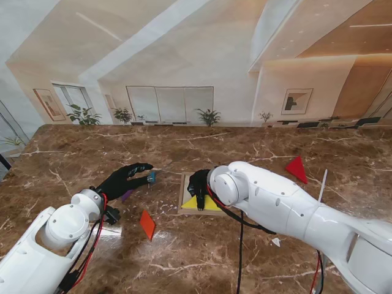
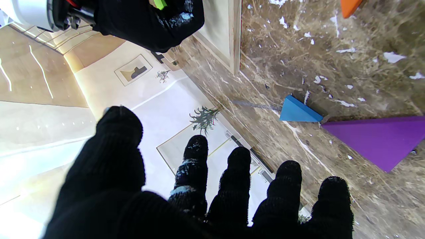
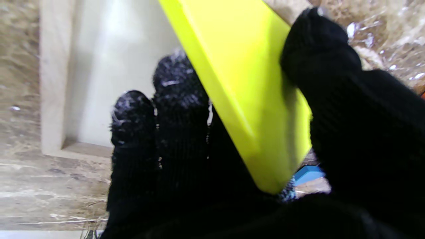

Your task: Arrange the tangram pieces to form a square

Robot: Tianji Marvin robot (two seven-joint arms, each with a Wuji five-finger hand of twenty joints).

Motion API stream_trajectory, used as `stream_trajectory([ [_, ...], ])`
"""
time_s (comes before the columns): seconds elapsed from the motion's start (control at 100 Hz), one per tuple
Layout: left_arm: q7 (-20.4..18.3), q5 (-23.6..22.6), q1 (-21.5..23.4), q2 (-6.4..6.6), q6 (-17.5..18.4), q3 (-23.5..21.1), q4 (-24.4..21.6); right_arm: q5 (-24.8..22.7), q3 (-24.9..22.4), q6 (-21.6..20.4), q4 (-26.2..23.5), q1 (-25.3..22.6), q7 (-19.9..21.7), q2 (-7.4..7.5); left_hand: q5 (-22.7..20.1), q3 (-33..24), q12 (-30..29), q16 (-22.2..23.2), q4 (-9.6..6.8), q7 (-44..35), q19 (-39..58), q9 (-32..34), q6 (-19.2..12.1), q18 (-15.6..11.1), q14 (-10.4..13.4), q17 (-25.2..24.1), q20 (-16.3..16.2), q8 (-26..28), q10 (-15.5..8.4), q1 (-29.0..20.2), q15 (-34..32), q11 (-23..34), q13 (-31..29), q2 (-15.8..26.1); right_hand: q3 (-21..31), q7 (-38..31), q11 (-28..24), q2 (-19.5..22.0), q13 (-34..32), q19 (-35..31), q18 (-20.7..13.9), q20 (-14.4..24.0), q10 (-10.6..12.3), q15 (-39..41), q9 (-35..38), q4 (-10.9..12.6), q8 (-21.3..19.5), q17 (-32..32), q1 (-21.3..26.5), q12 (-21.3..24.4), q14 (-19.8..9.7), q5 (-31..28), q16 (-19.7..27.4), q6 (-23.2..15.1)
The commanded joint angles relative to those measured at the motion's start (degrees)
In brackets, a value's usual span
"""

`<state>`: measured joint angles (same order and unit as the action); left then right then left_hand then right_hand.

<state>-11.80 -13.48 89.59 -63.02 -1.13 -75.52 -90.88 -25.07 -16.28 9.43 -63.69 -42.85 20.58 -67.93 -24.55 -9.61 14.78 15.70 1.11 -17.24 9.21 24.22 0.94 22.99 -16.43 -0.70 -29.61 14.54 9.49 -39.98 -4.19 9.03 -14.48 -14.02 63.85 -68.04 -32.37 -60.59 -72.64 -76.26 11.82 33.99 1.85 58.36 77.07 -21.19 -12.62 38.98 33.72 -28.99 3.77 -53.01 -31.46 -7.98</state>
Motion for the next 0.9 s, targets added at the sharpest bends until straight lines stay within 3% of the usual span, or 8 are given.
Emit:
stream_trajectory([
  [0.0, -0.12, 0.00, 0.26, 0.01, -0.04, 0.10, 0.16, 0.06, 0.19, 0.23, 0.51, -0.15, 1.08, 0.15, -0.19, 1.43, -0.35, -0.51, -0.97, 0.54, -1.49, 0.43, -0.72, -1.21, 0.99, -0.66, -1.60, -1.24, -1.25, 0.70, 0.93, -0.37, 0.40, 1.09, 3.70, -3.80, -1.09, 3.40, 0.41, -2.51, -0.16, 0.30, 0.85, 1.95, -0.02, 1.10, -0.89, -0.60, 0.02, -0.68, -0.89, 0.39, -0.27, -3.90],
  [0.89, -0.60, 0.41, 0.24, 0.06, -0.40, 0.06, 0.18, -0.27, -0.13, -1.40, 1.68, -0.35, 0.35, 0.10, -0.19, 1.49, -0.33, -0.49, -0.97, 0.57, -1.49, 0.52, -0.73, -1.20, 0.94, -0.64, -1.62, -1.25, -1.07, 0.61, 0.90, -0.36, 0.31, 1.08, 1.92, 0.45, -1.61, 4.96, 2.22, -2.52, 0.33, 0.82, 0.04, 3.24, -2.89, 0.86, -0.37, -2.50, -1.78, -0.74, -0.37, 1.07, -0.13, -3.38],
])
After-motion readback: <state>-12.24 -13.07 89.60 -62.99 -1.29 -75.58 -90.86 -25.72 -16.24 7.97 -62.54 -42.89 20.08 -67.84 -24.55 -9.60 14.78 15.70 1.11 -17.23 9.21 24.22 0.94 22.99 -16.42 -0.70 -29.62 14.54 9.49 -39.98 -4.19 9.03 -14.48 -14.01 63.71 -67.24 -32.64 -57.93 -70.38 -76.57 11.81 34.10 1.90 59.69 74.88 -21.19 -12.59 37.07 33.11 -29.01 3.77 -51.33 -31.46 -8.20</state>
